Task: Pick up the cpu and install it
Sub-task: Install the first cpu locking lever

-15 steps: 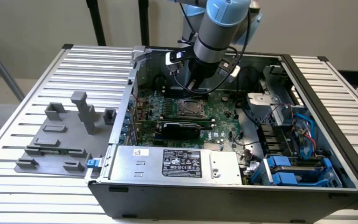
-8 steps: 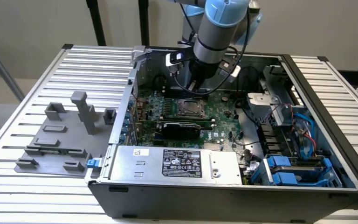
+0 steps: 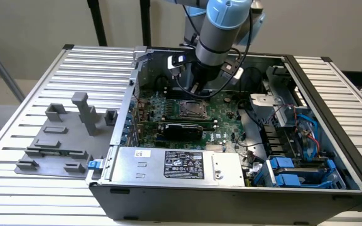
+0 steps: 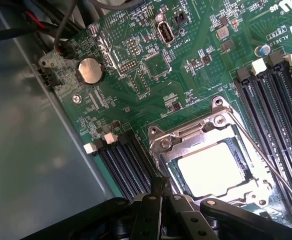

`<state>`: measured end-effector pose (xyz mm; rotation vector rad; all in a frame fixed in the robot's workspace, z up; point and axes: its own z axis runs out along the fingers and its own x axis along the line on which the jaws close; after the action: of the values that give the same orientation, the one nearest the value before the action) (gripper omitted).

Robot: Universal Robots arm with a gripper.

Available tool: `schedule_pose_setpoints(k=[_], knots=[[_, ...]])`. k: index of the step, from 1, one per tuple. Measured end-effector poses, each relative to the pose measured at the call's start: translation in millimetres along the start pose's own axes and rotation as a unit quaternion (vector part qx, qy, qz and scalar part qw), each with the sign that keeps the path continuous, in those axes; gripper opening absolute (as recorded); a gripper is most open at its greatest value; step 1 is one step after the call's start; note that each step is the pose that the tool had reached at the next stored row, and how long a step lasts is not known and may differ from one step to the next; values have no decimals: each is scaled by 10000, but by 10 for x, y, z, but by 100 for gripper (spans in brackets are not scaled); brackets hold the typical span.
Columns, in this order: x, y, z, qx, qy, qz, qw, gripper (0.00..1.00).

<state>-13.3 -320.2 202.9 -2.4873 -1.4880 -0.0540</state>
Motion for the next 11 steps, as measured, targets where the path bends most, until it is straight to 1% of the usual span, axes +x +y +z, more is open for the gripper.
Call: schedule_pose_setpoints(k=[6,11], knots=[[-7,8,42,-53,27,-23,10000,11],[-10,12,59,-76,37,-47,10000,11]])
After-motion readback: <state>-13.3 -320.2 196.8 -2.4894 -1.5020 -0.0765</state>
